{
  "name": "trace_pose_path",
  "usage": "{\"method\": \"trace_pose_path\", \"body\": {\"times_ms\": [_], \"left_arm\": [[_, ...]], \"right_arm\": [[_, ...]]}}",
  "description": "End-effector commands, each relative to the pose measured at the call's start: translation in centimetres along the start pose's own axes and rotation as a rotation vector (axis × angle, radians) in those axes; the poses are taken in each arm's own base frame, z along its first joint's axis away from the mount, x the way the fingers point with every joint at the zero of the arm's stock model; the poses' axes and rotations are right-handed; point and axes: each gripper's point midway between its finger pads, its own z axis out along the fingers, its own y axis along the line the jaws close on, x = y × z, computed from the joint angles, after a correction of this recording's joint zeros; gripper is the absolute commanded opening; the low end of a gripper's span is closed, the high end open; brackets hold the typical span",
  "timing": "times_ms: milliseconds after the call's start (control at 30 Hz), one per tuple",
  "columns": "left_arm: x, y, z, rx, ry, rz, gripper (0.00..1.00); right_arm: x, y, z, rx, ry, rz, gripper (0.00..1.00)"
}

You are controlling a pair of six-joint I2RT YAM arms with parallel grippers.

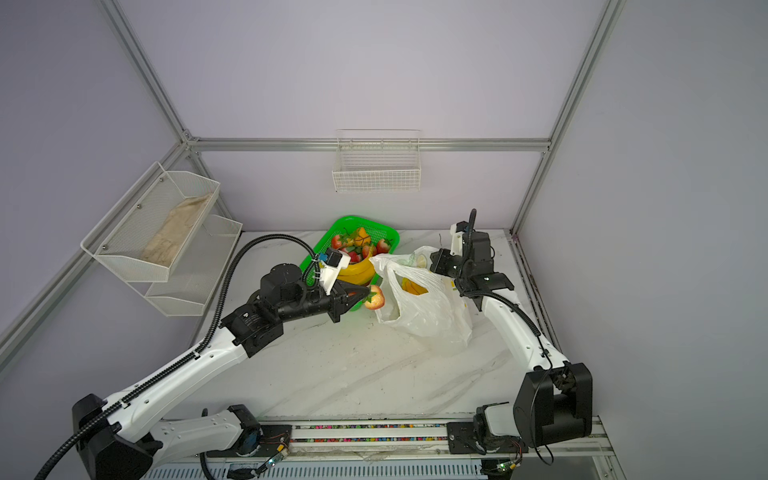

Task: Place the fake fruits into the plastic bag and tie a complex knot
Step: 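Carry the apple into the bag held open by the right gripper, then open the left gripper to release the apple inside the bag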

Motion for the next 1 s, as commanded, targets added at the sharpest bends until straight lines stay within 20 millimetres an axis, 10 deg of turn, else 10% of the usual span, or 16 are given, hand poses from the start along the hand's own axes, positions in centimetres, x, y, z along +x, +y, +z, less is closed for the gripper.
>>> {"method": "trace_pose_path", "body": {"times_ms": [0, 267, 600, 967], "left_arm": [[-2.6, -0.7, 1.7, 0.044, -0.077, 0.01, 0.0], [-0.3, 2.5, 6.9, -0.003, -0.034, -0.042, 0.0], [4.3, 0.5, 14.8, 0.144, 0.105, -0.081, 0.12], [5.4, 1.5, 11.5, 0.088, 0.134, 0.006, 0.54]], "right_arm": [[-0.7, 1.2, -0.8, -0.043, -0.015, 0.004, 0.0], [-0.2, 1.8, -0.9, -0.094, -0.009, 0.022, 0.0], [0.6, 1.1, -0.9, -0.071, 0.006, 0.041, 0.0], [1.0, -0.4, -1.4, 0.008, -0.016, 0.015, 0.0]]}}
